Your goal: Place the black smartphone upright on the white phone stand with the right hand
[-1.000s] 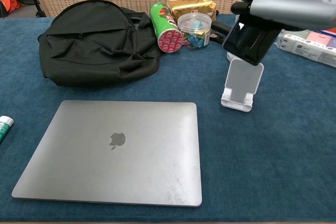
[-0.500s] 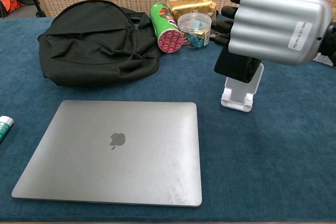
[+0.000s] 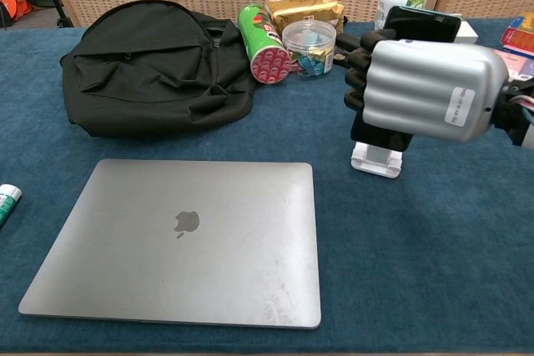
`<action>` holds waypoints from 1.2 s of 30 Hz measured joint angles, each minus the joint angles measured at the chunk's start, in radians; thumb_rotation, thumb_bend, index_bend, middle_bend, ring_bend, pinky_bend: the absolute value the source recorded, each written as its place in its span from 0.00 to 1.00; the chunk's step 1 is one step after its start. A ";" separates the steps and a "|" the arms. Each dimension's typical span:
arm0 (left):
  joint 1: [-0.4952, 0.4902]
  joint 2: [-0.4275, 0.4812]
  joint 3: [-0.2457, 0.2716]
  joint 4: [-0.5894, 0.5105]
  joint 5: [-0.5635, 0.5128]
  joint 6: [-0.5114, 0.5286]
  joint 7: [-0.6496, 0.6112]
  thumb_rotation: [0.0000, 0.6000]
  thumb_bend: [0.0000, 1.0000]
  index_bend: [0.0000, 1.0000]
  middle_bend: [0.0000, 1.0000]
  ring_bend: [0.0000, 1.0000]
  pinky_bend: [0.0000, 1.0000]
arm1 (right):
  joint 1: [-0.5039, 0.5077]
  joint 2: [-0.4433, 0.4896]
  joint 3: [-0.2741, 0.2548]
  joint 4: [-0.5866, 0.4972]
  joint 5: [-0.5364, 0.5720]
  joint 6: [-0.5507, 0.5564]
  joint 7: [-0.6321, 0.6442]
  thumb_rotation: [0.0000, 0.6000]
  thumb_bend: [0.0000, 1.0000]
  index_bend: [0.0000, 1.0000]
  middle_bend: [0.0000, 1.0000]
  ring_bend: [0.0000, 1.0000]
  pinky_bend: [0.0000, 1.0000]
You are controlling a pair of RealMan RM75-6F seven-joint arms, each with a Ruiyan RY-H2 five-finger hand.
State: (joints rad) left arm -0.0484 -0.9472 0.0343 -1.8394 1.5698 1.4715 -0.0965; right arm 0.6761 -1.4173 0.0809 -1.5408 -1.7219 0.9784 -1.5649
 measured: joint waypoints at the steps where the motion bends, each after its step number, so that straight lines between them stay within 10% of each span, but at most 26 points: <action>1: 0.000 0.000 0.000 0.000 0.000 0.000 0.000 1.00 0.00 0.00 0.00 0.00 0.00 | -0.001 -0.006 0.000 0.004 0.003 -0.002 -0.009 1.00 0.39 0.46 0.45 0.33 0.42; 36: 0.002 0.012 0.002 0.000 0.006 0.004 -0.028 1.00 0.00 0.00 0.00 0.00 0.00 | -0.054 -0.117 -0.018 0.064 0.061 0.001 -0.228 1.00 0.39 0.46 0.45 0.33 0.42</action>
State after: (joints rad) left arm -0.0467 -0.9348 0.0361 -1.8396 1.5755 1.4752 -0.1246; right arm 0.6225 -1.5339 0.0632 -1.4765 -1.6606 0.9798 -1.7928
